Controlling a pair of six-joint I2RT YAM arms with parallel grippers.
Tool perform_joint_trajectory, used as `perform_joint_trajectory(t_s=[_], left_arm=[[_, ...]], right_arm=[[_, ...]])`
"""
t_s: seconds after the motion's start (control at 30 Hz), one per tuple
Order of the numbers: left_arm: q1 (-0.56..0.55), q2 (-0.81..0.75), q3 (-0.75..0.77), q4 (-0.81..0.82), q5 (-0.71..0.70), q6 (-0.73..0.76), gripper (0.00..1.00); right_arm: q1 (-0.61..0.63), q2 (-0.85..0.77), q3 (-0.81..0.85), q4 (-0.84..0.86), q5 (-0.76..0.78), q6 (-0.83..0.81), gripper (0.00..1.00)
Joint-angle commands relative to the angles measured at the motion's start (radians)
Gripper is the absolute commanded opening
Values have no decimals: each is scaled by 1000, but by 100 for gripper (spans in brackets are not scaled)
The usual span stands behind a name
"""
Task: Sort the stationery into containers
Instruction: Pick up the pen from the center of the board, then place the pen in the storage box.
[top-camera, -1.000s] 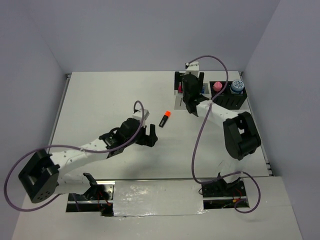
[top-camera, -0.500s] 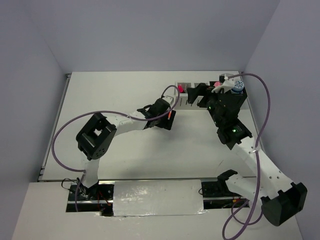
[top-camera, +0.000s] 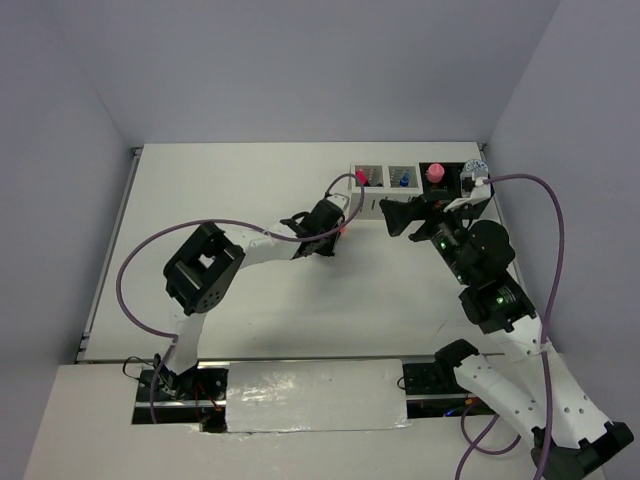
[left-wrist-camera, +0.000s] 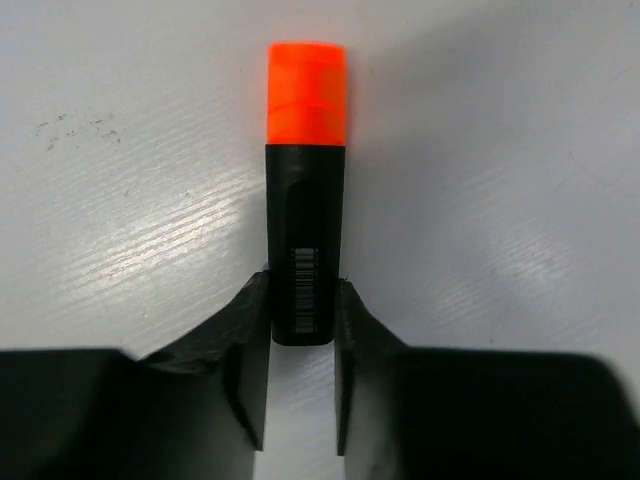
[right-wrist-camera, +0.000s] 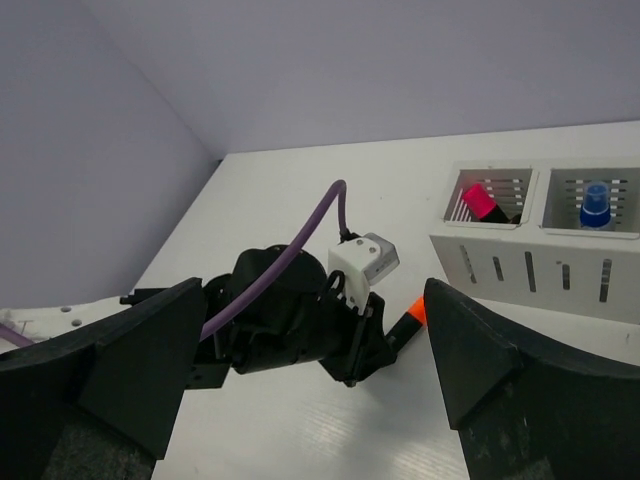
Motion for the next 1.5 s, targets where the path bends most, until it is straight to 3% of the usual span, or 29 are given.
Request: perform_joint_trajectory(t_s=[0.0, 0.03, 0.07, 0.23, 0.53, 0.9, 1.2, 1.4, 1.47], left_arm=[[0, 52, -65, -17, 18, -15, 22], [-1, 51, -75, -14, 19, -22, 2], [-5, 46, -96, -14, 16, -30, 0], [-63, -88, -278, 81, -28, -64, 0], [-184, -410, -515, 244, -106, -131, 0], [-212, -650, -611, 350, -60, -122, 0], [-229, -817, -694, 476, 35, -122, 0], [-229, -828, -682, 447, 7, -117, 0], [-230, -822, -668, 431, -7, -108, 0]], right_arm=[[6, -6, -15, -18, -36, 9, 96], [6, -6, -27, -12, -63, 9, 97], [6, -3, -36, 12, -75, 11, 98], [4, 85, -85, 27, -74, 60, 100], [6, 226, -192, 218, -118, 152, 100], [6, 362, -298, 451, -298, 267, 100], [41, 490, -303, 557, -332, 348, 99], [142, 559, -274, 597, -368, 393, 87], [188, 565, -265, 599, -369, 396, 72]])
